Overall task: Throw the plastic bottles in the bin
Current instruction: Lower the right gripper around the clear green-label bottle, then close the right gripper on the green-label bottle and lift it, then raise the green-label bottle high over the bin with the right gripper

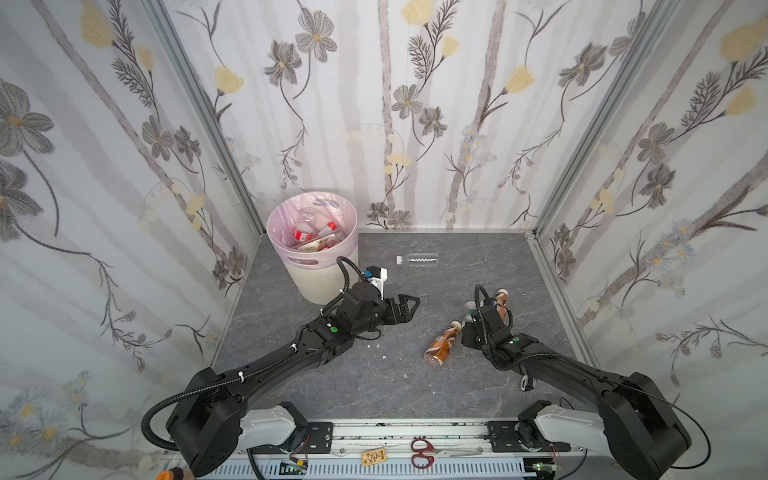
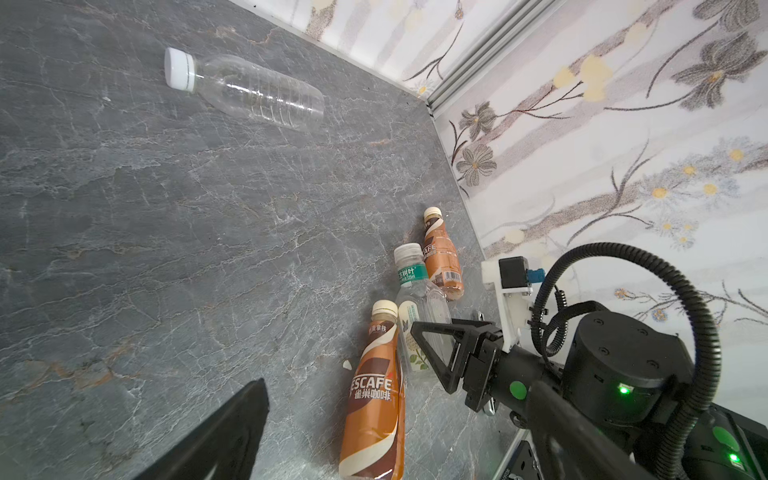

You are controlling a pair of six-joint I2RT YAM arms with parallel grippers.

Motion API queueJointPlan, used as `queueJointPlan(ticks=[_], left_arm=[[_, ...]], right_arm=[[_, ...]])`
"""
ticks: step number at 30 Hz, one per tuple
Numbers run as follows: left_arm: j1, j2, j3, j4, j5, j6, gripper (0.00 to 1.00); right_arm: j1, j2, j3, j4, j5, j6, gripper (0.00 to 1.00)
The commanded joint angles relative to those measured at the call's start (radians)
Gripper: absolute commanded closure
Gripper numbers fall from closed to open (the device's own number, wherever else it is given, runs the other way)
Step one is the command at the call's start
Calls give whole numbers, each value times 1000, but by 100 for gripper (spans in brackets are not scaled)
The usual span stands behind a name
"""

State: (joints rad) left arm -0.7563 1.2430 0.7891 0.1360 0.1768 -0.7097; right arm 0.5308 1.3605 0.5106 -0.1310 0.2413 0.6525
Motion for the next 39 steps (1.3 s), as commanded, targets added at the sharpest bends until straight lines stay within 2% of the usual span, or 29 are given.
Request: queueJointPlan(ticks=[1, 6, 11, 17, 20, 34, 39], left_arm=[[2, -9, 4, 32, 3, 5, 0], [24, -39, 18, 26, 10, 18, 0], [94, -82, 47, 5, 55, 27, 0], [210, -130, 98, -54, 127, 32, 0], [259, -163, 120, -94, 130, 51, 0], [456, -253, 200, -226, 195, 94, 0], [524, -309, 204, -240, 185, 93, 0]], right_arm=[[0, 0, 37, 13, 21, -25, 42], [1, -24, 139, -33, 33, -65, 42], [0, -42, 319, -77, 34, -119, 42], [2, -12, 490, 39, -39, -166, 43], [10, 49, 600, 79, -84, -172, 43], [165, 423, 1182, 93, -62, -271, 43], [206, 434, 1243, 224, -76, -349, 43]])
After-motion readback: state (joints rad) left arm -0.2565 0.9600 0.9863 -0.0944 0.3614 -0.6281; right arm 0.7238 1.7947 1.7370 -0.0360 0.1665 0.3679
